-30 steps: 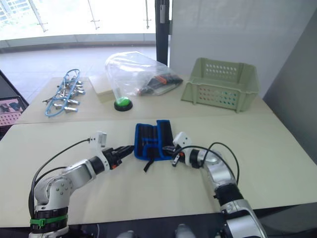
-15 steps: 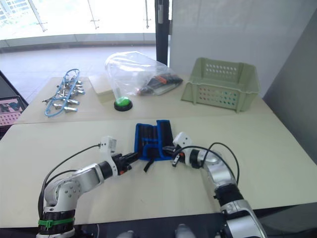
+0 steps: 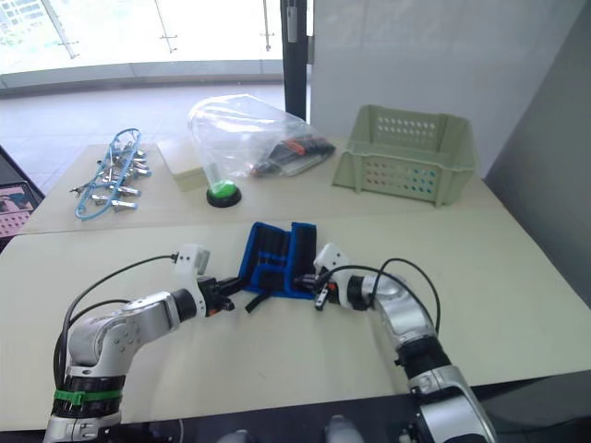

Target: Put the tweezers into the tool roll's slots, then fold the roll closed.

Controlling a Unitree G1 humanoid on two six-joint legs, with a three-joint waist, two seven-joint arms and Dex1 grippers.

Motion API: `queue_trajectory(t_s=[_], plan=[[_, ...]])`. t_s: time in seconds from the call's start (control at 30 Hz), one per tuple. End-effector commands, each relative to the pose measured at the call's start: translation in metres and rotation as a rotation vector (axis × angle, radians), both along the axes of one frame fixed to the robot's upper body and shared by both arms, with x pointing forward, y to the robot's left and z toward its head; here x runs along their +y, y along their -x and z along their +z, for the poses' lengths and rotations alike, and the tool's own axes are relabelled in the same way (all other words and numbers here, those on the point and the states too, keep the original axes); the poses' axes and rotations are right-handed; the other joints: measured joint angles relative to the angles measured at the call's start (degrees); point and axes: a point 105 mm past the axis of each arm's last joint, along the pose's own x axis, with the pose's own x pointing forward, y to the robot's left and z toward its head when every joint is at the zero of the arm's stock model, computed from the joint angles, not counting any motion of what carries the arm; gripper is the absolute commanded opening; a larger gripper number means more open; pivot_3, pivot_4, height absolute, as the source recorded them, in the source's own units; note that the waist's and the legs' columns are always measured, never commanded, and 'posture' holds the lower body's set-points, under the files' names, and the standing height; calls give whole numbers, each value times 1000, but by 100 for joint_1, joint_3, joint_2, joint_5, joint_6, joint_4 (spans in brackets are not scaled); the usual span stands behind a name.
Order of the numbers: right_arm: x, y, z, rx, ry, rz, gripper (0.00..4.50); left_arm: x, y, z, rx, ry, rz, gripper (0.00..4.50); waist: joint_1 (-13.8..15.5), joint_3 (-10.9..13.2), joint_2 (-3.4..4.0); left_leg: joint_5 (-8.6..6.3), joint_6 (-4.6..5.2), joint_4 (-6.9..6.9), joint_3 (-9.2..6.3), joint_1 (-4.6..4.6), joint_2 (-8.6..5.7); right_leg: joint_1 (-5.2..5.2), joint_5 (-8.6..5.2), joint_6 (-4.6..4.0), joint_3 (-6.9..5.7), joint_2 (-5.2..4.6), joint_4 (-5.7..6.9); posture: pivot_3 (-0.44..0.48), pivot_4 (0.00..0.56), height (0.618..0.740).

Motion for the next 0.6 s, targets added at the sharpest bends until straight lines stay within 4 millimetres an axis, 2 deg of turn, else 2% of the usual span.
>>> queue_trajectory(t_s=[0.03,0.23,0.37,0.6], plan=[[0,-2,-1,-21,39,7,0,-4,-10,19,-85,-11,-8,21,21,0,0,0,0,0,0,-1,0,-1,0,0,0,-1,-1,0,150,740],[-3,-1,-20,0,84,-2,0,-50,-12,42,-163,41,-150,21,117,0,0,4,-7,3,2,-1,-7,5,2,3,-4,-11,-2,0,150,740],[-2,1,-25,5,91,-1,0,-69,-9,34,-117,39,-207,21,104,0,0,6,-10,2,4,0,-10,6,3,6,-4,-16,-2,0,150,740],[-3,2,-25,8,87,-16,0,-88,-11,20,-65,10,-268,21,103,0,0,6,-10,3,3,2,-10,10,3,6,-5,-14,-2,0,150,740]])
